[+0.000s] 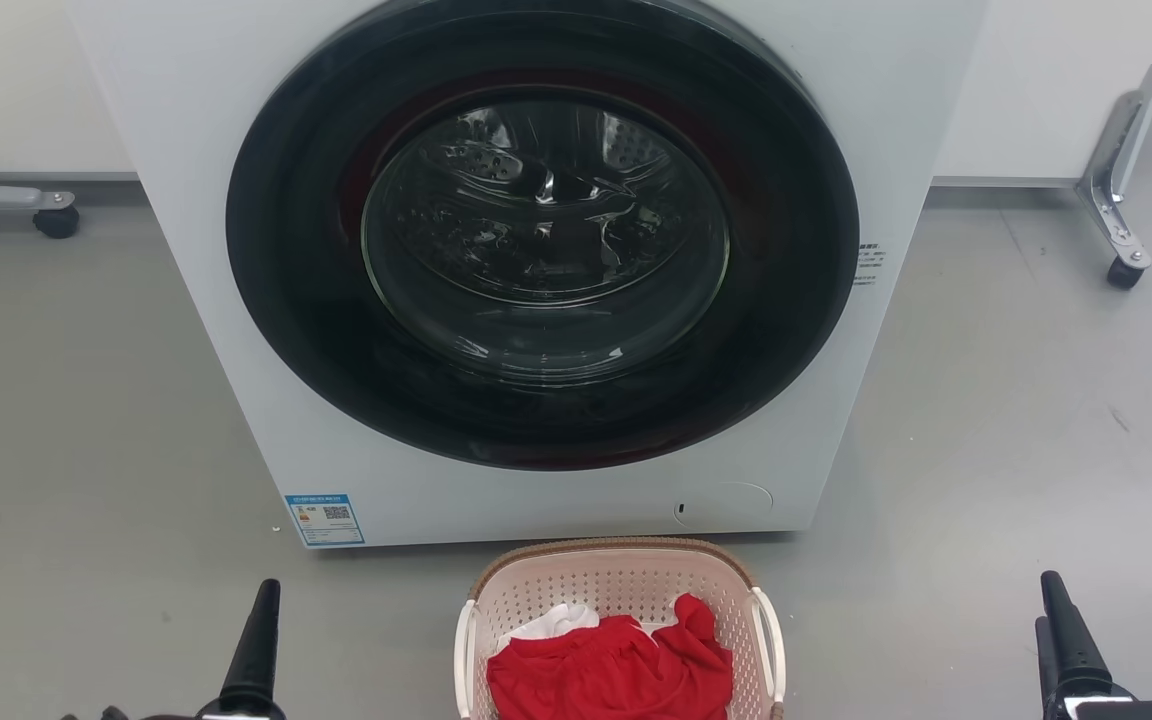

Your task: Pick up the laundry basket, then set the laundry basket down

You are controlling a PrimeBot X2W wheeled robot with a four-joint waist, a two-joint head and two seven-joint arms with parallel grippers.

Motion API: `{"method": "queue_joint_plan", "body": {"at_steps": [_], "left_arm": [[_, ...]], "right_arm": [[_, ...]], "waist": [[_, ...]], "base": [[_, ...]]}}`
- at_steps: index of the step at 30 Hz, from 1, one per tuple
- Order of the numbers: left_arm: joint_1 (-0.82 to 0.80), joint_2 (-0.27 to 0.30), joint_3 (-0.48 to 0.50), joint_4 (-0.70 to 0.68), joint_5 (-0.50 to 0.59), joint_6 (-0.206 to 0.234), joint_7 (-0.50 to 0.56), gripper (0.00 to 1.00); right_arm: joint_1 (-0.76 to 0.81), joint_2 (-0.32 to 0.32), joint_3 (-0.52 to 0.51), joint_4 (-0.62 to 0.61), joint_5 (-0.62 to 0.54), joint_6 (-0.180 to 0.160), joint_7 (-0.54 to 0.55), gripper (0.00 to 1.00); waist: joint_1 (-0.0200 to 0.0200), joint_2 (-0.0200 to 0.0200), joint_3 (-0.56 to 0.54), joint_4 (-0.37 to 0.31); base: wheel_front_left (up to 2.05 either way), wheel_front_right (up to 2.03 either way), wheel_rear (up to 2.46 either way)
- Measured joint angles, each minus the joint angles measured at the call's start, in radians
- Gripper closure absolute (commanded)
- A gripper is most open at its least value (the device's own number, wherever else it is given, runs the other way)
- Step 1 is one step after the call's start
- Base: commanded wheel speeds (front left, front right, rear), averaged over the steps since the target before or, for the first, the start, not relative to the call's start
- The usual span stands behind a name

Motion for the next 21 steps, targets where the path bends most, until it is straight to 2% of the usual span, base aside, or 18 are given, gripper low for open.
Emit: {"method": "queue_joint_plan", "body": {"at_steps": [6,21], "left_arm": [[-0.02,0.013,-0.017,0.0,0.121,0.022,-0.02,0.0],[-0.05,0.05,-0.112,-0.02,0.419,0.082,-0.074,0.0]], "right_arm": [[-0.005,-0.024,0.036,0.0,-0.102,-0.003,-0.025,0.0],[-0.025,-0.087,0.146,-0.008,-0.383,-0.055,-0.079,0.0]], "waist": [[0.0,0.0,-0.001,0.002],[0.0,0.0,-0.006,0.003]], "base": [[0.0,0.0,0.0],[0.0,0.0,0.0]]}}
